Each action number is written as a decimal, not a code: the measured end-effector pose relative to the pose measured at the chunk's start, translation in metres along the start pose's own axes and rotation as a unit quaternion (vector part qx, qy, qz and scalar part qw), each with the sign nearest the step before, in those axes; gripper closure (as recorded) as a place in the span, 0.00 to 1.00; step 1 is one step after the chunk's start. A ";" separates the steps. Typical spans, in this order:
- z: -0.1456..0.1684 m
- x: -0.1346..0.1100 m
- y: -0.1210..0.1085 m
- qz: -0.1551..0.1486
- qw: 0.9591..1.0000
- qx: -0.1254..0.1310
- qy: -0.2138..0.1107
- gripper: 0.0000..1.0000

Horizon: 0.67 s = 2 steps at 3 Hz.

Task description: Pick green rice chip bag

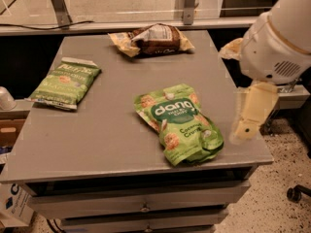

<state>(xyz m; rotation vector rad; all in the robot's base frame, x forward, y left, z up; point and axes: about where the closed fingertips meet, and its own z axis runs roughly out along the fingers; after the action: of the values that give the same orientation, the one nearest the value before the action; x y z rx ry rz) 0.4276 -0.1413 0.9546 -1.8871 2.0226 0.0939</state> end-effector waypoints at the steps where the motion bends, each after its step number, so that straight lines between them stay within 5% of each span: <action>1: 0.027 -0.031 0.006 -0.036 0.999 -0.019 -0.014 0.00; 2: 0.057 -0.049 0.011 -0.055 0.997 -0.035 -0.033 0.00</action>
Offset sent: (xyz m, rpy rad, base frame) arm 0.0102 0.0957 -0.0747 0.0885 0.0549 0.1976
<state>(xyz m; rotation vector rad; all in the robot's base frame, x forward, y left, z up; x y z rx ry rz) 0.4312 -0.0771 0.9150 -2.0071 1.8914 0.1966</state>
